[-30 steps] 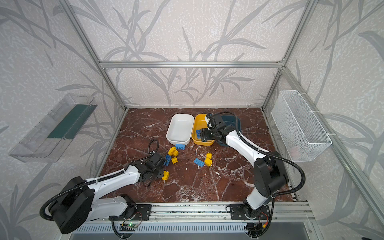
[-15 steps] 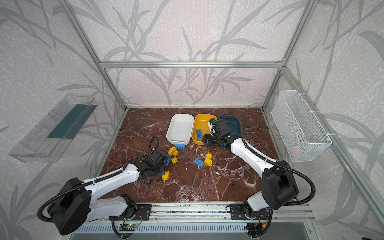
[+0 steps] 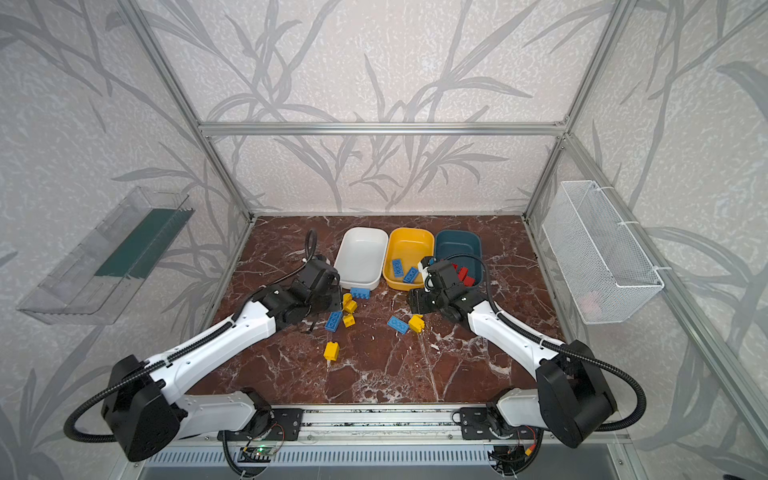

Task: Sort the legos into containers by color
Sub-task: 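Carry the blue brick with the left gripper and drop it into the yellow bin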

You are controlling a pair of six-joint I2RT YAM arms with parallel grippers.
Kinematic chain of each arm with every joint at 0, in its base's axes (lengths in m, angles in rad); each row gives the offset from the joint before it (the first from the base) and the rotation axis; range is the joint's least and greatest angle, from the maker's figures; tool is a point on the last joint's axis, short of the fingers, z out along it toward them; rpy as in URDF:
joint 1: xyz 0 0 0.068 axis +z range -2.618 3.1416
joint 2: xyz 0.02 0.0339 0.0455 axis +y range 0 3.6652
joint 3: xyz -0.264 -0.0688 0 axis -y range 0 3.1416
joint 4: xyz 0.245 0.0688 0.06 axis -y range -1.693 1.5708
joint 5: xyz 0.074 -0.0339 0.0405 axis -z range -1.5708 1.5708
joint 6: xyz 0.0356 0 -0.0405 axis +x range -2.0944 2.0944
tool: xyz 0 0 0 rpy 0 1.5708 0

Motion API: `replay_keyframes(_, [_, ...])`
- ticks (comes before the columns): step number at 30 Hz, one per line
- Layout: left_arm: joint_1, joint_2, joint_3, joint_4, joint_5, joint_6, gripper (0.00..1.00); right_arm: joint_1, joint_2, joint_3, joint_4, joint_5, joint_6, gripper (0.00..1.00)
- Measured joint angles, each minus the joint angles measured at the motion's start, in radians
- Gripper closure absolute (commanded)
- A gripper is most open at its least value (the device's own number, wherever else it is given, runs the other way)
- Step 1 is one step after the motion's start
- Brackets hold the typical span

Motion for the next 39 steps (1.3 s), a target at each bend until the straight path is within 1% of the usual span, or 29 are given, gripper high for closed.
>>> replay_keyframes(5, [0.0,0.145,0.169,-0.019,0.03,0.039,0.8,0.021,-0.058,-0.045,0.04,0.016,0.0,0.33])
replay_keyframes(11, [0.0,0.359,0.399,-0.045,0.078,0.077,0.81,0.035,-0.116,-0.12,0.068,0.031,0.001,0.33])
replay_keyframes(19, [0.0,0.661,0.756,-0.093,0.132,0.111,0.81,0.046,-0.17,-0.185,0.072,0.045,-0.004,0.32])
replay_keyframes(27, [0.0,0.918,1.1,-0.17,0.188,0.136,0.81,0.063,-0.231,-0.216,0.064,0.068,-0.023,0.33])
replay_keyframes(33, [0.0,1.085,1.308,-0.207,0.261,0.152,0.8,0.078,-0.295,-0.229,0.047,0.089,-0.039,0.33])
replay_keyframes(39, [0.0,1.184,1.427,-0.23,0.323,0.167,0.78,0.084,-0.344,-0.231,0.019,0.111,-0.056,0.33])
